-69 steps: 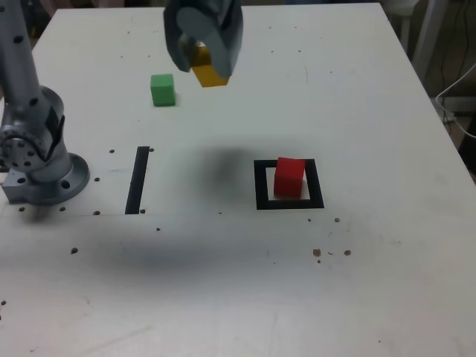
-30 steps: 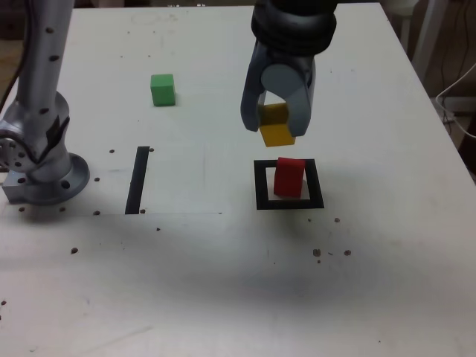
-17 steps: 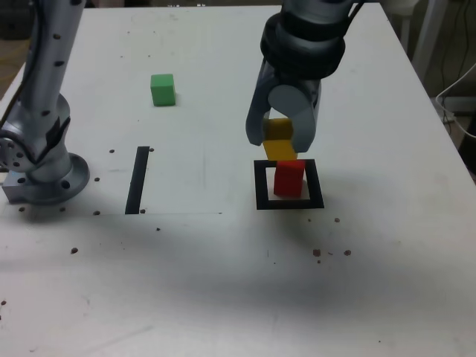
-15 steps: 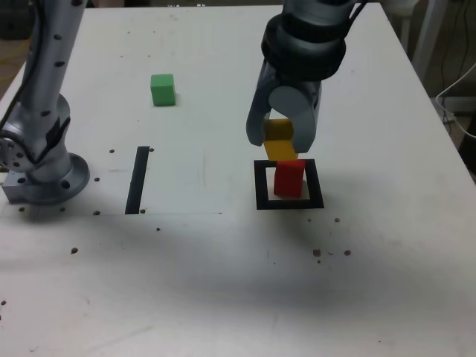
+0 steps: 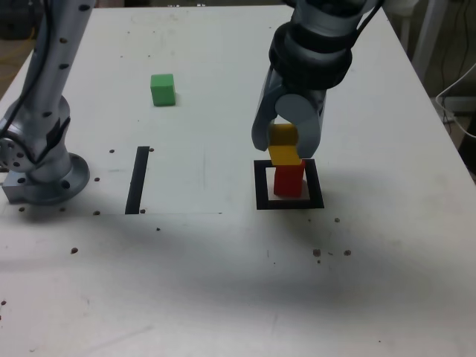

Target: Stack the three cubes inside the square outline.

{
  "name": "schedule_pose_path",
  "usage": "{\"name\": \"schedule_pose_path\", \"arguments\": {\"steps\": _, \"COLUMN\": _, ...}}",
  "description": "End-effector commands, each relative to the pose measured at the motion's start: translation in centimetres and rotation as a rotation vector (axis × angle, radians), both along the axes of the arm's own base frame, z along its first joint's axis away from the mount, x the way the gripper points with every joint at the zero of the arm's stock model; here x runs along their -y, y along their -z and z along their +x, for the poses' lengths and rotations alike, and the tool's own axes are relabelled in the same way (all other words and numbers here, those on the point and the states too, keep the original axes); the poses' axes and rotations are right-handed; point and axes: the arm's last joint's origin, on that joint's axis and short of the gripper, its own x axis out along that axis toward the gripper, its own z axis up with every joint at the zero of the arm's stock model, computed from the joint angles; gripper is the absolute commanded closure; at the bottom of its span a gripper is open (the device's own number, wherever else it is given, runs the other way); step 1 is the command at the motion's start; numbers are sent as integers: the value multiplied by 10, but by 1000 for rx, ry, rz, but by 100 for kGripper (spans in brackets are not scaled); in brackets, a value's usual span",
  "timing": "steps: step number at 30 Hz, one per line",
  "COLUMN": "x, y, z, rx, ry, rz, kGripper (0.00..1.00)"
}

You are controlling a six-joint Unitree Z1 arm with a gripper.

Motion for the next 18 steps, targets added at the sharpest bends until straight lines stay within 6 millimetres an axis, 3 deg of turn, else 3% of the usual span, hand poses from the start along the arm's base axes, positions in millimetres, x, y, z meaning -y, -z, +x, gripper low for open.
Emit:
{"name": "schedule_pose_path", "arguments": {"steps": 1, "x": -2, "y": 2, "z": -1, "rx": -27, "ry": -3, "rz": 4, "kGripper": 62}}
{"name": "schedule_pose_path", "arguments": {"steps": 18, "x": -5, "y": 8, "z": 1, "rx": -37, "ry": -11, "rz": 10, "kGripper": 61}}
